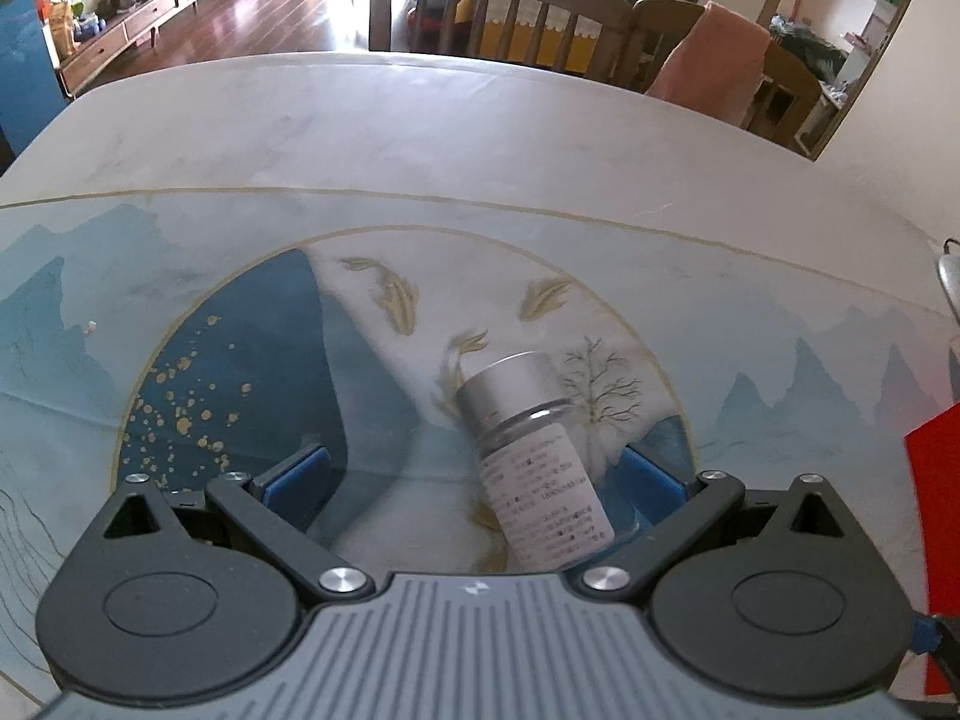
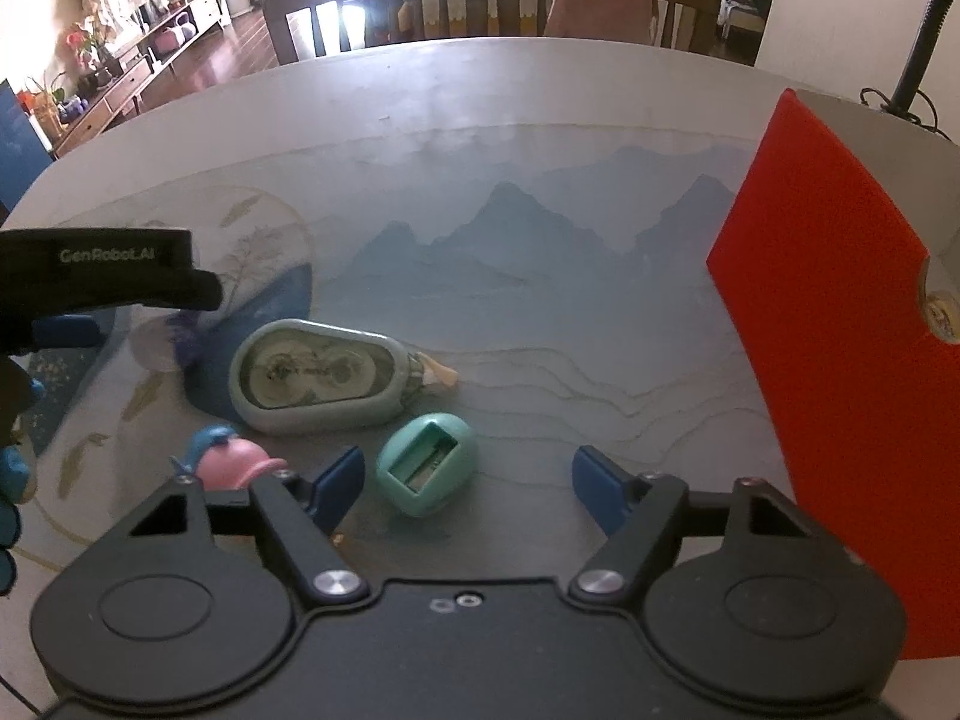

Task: Organize rigid objects
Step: 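Grasp the clear purple-pill jar with the left tool while the right tool grasps the teal sharpener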

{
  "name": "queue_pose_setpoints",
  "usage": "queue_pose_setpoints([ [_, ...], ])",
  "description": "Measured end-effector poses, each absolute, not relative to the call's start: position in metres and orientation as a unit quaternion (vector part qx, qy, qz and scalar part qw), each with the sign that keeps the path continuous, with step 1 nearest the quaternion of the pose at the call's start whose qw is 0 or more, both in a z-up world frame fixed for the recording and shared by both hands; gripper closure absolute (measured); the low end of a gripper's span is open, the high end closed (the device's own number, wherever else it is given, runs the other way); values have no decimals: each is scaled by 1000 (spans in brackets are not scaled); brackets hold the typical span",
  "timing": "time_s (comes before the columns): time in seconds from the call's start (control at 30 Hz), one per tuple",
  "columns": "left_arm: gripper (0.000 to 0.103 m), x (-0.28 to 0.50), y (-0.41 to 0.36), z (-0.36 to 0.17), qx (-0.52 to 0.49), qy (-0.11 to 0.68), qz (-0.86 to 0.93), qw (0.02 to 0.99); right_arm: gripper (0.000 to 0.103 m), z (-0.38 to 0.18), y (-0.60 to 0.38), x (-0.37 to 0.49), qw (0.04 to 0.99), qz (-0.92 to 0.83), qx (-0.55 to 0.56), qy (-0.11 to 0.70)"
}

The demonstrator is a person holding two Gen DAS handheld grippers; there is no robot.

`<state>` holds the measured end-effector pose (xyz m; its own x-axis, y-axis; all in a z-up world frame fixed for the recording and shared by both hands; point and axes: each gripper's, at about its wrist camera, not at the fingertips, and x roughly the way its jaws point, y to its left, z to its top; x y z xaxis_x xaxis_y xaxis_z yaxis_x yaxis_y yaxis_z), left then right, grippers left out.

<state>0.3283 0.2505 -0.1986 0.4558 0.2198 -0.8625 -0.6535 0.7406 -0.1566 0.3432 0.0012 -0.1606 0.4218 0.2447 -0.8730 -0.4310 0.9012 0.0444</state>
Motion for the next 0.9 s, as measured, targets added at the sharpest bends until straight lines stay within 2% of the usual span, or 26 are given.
queue_pose_setpoints([
  [0.13,0,326,250,-201,-226,450,274,819,30,-161,1,342,841,201,-107,491],
  [0.33,3,323,248,-202,-207,448,280,824,44,-160,-1,341,846,202,-114,481],
  [0.43,17,323,244,-199,-193,443,279,830,53,-161,-2,343,848,201,-116,478],
  [0.5,32,324,241,-196,-185,441,272,835,61,-160,-3,343,849,199,-116,476],
  [0.6,45,324,239,-193,-189,438,266,838,71,-159,-7,343,850,198,-112,476],
  [0.63,49,324,239,-192,-192,436,263,839,71,-159,-7,343,850,197,-111,476],
  [0.7,63,324,238,-191,-194,435,254,842,71,-159,-11,342,850,196,-107,477],
  [0.9,63,318,233,-189,-202,433,242,845,71,-152,-27,336,855,191,-92,473],
])
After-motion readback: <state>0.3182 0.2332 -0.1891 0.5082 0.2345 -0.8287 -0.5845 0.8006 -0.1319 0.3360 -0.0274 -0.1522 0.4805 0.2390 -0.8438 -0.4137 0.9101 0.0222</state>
